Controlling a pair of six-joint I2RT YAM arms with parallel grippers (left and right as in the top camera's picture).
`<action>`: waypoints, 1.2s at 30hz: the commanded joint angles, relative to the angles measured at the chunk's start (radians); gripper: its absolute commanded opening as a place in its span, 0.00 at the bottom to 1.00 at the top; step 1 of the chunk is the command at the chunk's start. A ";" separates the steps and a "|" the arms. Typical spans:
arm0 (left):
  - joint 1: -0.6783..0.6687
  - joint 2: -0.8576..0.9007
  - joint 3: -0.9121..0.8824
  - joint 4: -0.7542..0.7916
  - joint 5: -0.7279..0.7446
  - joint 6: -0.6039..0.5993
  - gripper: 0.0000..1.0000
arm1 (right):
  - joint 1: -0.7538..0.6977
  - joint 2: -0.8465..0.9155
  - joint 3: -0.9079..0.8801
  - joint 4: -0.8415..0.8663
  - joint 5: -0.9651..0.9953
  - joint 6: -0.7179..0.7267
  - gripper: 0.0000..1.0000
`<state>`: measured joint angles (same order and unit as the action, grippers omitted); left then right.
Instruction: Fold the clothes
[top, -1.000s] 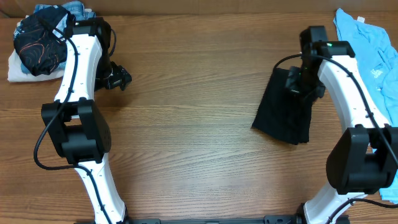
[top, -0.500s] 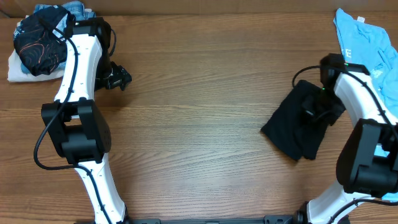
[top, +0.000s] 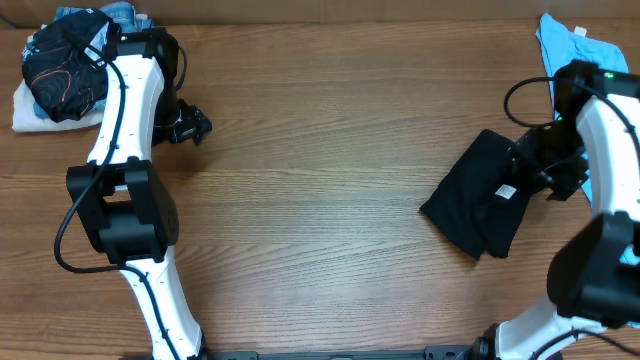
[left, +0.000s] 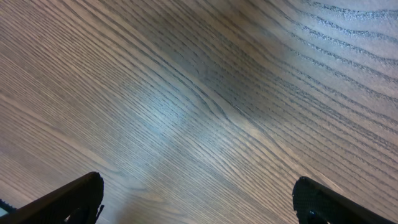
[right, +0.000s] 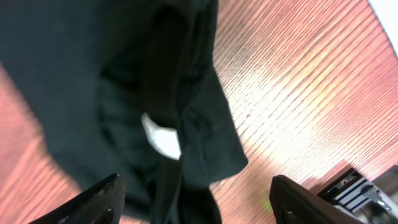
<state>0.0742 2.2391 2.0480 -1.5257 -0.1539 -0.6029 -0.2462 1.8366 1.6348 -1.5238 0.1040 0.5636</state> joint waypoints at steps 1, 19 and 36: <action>0.006 -0.003 -0.005 -0.002 -0.005 0.005 1.00 | 0.018 -0.095 0.038 -0.017 -0.164 -0.096 0.82; 0.006 -0.003 -0.005 -0.006 0.002 0.005 1.00 | 0.196 -0.108 -0.238 0.086 -0.148 -0.050 0.82; 0.006 -0.003 -0.005 -0.007 0.001 0.006 1.00 | 0.166 -0.108 -0.378 0.208 -0.074 0.014 0.56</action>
<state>0.0742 2.2391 2.0480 -1.5295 -0.1535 -0.6029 -0.0570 1.7363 1.2793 -1.3350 0.0086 0.5560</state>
